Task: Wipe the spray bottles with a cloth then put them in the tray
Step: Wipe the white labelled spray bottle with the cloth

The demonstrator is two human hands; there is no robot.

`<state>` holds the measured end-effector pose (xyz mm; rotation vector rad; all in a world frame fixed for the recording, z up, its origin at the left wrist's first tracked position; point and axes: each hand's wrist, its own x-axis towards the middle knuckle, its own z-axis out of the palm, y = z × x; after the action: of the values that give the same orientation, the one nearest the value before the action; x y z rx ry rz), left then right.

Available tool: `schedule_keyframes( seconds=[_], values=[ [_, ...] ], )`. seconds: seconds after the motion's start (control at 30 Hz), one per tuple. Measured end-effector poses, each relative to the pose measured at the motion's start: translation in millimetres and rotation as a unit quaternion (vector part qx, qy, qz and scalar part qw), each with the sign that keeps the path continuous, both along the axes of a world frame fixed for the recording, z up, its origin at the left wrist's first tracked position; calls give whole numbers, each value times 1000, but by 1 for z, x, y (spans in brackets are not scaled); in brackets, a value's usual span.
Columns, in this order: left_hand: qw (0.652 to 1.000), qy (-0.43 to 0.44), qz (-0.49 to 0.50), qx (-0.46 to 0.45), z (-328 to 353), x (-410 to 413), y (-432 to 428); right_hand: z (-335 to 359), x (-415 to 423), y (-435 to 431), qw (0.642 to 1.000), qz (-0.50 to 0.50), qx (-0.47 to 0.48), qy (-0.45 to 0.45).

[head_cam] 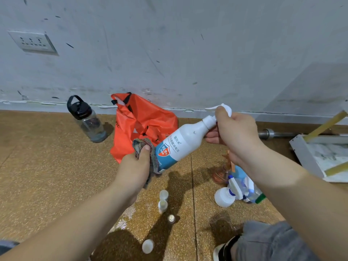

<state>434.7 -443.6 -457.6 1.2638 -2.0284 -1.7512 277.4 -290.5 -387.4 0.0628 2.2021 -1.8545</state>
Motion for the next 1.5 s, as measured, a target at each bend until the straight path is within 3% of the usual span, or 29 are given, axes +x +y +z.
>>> schedule_keyframes(
  seconds=[0.07, 0.13, 0.27, 0.37, 0.47, 0.53, 0.6, 0.7, 0.83, 0.97, 1.17, 1.23, 1.33, 1.43, 1.5],
  values=[
    [980, -16, -66, -188, 6, 2, 0, 1, -2, 2, 999, 15, 17, 30],
    [940, 41, -135, -312, 23, 2, 4, 2, 2, 1, 996, 40, 30, 69],
    [874, 172, -264, -370, 38, -4, 16, 1, 29, -5, 965, 158, 99, 183],
    [896, 194, -277, -287, 31, -5, 20, 6, 44, -3, 949, 227, 75, 205],
    [962, 193, -195, -8, 39, -10, 12, 11, 43, 1, 939, 270, 48, 206],
    [955, 164, -160, 191, 46, -15, 5, 13, 41, 2, 939, 282, 46, 189],
    [937, 170, -152, 266, 49, -17, 6, 14, 39, 2, 942, 286, 30, 173],
    [926, 190, -127, 299, 46, -20, 3, 18, 34, 2, 949, 273, -6, 159],
    [937, 150, -96, 301, 32, -23, -1, 19, 33, 2, 950, 266, -20, 162],
    [933, 159, -107, 306, 28, -23, 5, 11, 35, 1, 923, 323, 52, 203],
    [919, 171, -136, 327, 29, -20, 16, 7, 31, 1, 907, 359, 99, 195],
    [938, 158, -151, 270, 27, -20, 18, 7, 29, 3, 906, 362, 109, 189],
    [969, 127, -203, 65, 26, -14, 23, 2, 28, 6, 904, 343, 141, 212],
    [946, 122, -275, -119, 5, -3, 28, -5, 25, 9, 908, 288, 185, 242],
    [922, 63, -321, -206, -11, 6, 29, -9, 20, 13, 905, 252, 223, 259]
  ],
)
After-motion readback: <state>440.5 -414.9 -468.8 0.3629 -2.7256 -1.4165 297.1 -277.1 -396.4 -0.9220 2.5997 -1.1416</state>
